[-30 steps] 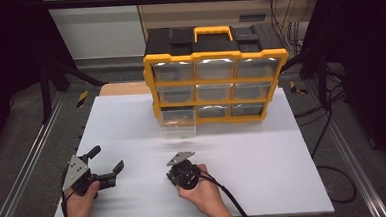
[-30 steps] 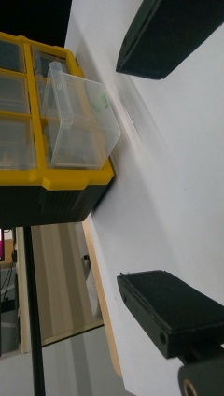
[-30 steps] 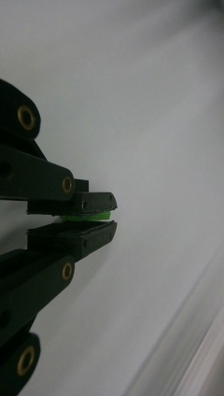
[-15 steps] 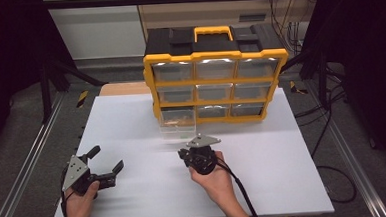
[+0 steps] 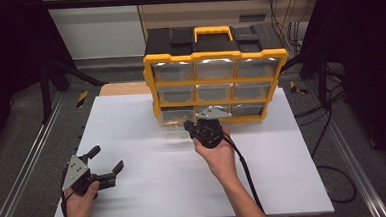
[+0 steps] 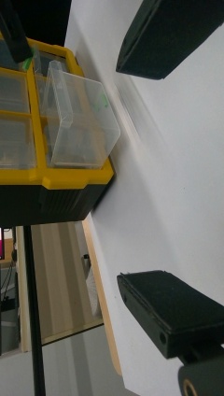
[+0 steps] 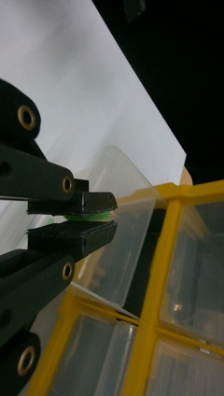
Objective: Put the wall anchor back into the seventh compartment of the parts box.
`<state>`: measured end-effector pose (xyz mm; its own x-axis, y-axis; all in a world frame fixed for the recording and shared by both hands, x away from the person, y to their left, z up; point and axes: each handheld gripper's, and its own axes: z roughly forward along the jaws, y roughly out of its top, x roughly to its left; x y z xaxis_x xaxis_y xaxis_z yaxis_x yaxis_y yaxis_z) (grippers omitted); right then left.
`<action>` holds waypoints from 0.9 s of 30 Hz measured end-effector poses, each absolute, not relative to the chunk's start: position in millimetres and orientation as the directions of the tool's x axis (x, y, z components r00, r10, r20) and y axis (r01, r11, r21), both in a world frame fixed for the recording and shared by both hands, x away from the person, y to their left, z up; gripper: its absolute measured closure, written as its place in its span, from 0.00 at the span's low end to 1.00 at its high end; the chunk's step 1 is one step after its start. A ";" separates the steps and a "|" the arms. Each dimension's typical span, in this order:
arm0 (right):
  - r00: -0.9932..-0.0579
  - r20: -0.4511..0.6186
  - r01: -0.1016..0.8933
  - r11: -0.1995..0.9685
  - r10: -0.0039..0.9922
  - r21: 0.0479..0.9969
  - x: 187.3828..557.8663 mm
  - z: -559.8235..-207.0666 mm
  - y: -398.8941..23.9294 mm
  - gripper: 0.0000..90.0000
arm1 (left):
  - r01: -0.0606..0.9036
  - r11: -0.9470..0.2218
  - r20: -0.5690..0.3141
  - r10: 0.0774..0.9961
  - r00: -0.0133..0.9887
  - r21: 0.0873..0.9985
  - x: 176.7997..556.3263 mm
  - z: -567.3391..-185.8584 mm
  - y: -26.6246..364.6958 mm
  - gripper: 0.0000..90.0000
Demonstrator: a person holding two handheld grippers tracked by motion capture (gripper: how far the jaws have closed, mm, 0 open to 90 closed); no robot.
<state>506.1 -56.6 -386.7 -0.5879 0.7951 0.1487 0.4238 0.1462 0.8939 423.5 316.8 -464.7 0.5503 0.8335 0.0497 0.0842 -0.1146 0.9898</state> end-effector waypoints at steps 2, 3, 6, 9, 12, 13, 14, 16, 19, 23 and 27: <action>-0.579 0.147 0.421 0.140 0.802 0.896 512.7 -384.8 -56.0 0.94 | 0.084 -0.113 0.049 0.834 0.550 0.990 423.4 -464.5 317.3 0.01; -0.576 0.149 0.424 0.138 0.804 0.895 515.9 -384.6 -55.6 0.94 | 0.084 -0.113 0.048 0.834 0.550 0.990 423.5 -464.5 317.5 0.01; -0.560 0.150 0.426 0.128 0.815 0.895 526.0 -386.6 -55.2 0.92 | 0.084 -0.112 0.048 0.834 0.550 0.990 424.0 -464.7 317.3 0.01; -0.550 0.167 0.419 0.097 0.818 0.903 534.2 -390.6 -57.8 0.78 | 0.083 -0.116 0.051 0.834 0.550 0.990 423.6 -464.6 317.4 0.01; -0.545 0.168 0.411 0.086 0.822 0.908 532.1 -390.5 -61.8 0.68 | 0.083 -0.111 0.048 0.835 0.548 0.990 423.7 -464.4 318.3 0.01; -0.547 0.168 0.403 0.083 0.820 0.911 530.1 -390.0 -63.3 0.64 | 0.084 -0.110 0.047 0.836 0.547 0.990 424.0 -464.6 318.3 0.01; -0.550 0.165 0.397 0.083 0.819 0.914 528.3 -389.3 -64.7 0.59 | 0.084 -0.110 0.046 0.836 0.547 0.990 424.0 -464.7 318.3 0.01; -0.549 0.165 0.391 0.078 0.819 0.917 523.2 -388.0 -68.2 0.53 | 0.084 -0.111 0.047 0.835 0.549 0.990 423.7 -464.6 318.0 0.01; -0.550 0.154 0.382 0.083 0.821 0.920 515.0 -387.5 -74.3 0.39 | 0.085 -0.115 0.050 0.835 0.549 0.990 423.4 -464.8 317.4 0.01; -0.560 0.148 0.371 0.088 0.815 0.924 502.0 -389.8 -85.8 0.24 | 0.087 -0.114 0.048 0.836 0.547 0.990 423.0 -465.0 317.4 0.01; -0.586 0.158 0.348 0.072 0.795 0.935 486.3 -393.8 -102.5 0.14 | 0.087 -0.116 0.049 0.836 0.547 0.989 422.9 -465.2 317.7 0.01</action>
